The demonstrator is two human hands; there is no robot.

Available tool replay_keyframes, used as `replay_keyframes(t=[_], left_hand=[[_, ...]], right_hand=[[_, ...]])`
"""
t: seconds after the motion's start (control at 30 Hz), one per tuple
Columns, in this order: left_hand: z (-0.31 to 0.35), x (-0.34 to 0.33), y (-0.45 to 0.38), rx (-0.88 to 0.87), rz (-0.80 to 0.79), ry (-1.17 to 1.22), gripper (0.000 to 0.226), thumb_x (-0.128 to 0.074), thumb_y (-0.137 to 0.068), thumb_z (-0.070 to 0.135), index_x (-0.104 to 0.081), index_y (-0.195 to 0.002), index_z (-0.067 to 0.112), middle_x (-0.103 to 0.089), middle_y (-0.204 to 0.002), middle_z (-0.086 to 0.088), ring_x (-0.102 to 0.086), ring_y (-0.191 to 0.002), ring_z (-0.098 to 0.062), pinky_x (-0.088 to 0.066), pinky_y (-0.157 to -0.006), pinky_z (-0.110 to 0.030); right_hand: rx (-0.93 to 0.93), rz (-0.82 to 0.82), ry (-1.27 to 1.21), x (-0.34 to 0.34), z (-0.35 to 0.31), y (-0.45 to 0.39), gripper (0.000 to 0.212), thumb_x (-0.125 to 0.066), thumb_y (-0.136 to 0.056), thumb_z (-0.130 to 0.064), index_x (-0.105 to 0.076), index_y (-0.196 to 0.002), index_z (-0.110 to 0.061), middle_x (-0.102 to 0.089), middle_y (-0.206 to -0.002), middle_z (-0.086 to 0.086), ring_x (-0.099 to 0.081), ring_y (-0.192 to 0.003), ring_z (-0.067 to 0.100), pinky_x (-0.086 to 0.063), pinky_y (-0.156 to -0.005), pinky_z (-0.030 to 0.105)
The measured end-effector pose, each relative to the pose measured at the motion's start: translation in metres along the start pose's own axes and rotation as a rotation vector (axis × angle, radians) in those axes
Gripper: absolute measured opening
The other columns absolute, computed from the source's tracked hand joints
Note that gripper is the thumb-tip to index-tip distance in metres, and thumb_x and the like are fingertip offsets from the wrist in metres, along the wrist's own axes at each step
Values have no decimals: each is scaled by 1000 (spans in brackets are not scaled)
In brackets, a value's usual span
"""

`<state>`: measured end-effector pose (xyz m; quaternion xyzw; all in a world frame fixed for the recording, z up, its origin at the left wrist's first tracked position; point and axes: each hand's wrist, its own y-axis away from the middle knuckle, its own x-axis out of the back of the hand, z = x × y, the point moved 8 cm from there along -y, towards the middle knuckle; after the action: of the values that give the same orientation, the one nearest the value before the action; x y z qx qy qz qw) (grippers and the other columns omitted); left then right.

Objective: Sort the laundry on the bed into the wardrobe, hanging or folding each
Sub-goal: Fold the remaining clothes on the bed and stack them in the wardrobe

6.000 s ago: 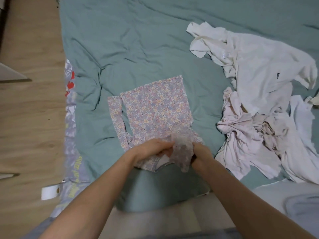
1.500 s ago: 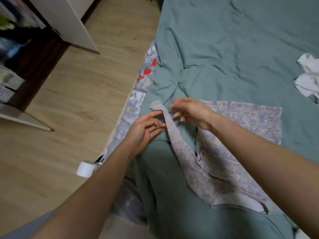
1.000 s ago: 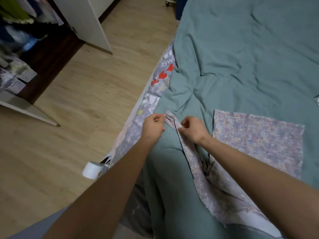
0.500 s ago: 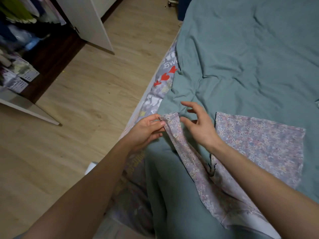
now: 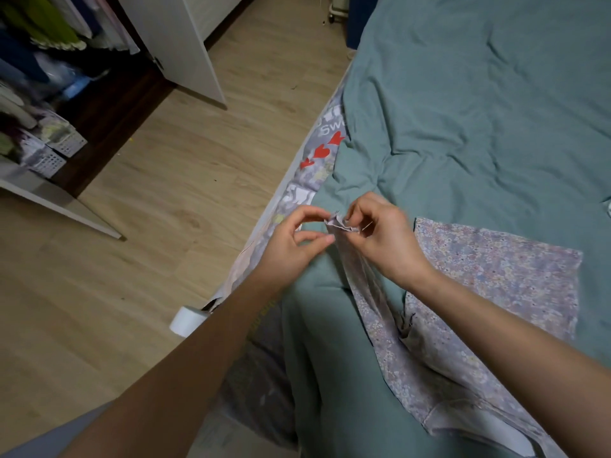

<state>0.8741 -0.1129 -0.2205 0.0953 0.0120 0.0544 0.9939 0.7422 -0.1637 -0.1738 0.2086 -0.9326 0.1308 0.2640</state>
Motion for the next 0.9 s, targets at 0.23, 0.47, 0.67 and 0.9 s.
replay_keyframes(t=[0.23, 0.47, 0.67, 0.9], left_hand=[[0, 2, 1, 18, 102, -22, 23, -64, -85, -9, -68, -82, 14, -72, -77, 6, -67, -72, -4, -51, -75, -16], [-2, -4, 2, 128, 51, 121, 17, -60, -87, -9, -69, -87, 5, -74, -79, 1, -70, -75, -7, -55, -73, -16], [-5, 0, 4, 188, 57, 115, 15, -58, -88, -10, -67, -85, 2, -72, -69, 3, -68, -66, -4, -54, -67, -13], [-5, 19, 8, 302, -57, 115, 16, -54, -94, 4, -58, -80, 10, -63, -75, 3, -63, -74, -5, -57, -77, -20]], right_hand=[[-203, -34, -329, -9, 0, 17, 8, -62, -88, -1, -58, -90, -7, -65, -88, 11, -65, -66, 10, -53, -66, 22], [-84, -179, -198, 0, 0, 3, 27, -60, -86, 7, -68, -103, -13, -53, -112, 5, -66, -79, 17, -55, -80, 25], [-12, -273, -17, -5, 5, -11, 11, -75, -79, -7, -65, -79, -12, -60, -96, 7, -63, -77, 17, -54, -79, 35], [-186, -431, -116, -16, 26, -38, 20, -56, -88, 4, -51, -79, -15, -58, -71, 20, -54, -66, 34, -51, -75, 53]])
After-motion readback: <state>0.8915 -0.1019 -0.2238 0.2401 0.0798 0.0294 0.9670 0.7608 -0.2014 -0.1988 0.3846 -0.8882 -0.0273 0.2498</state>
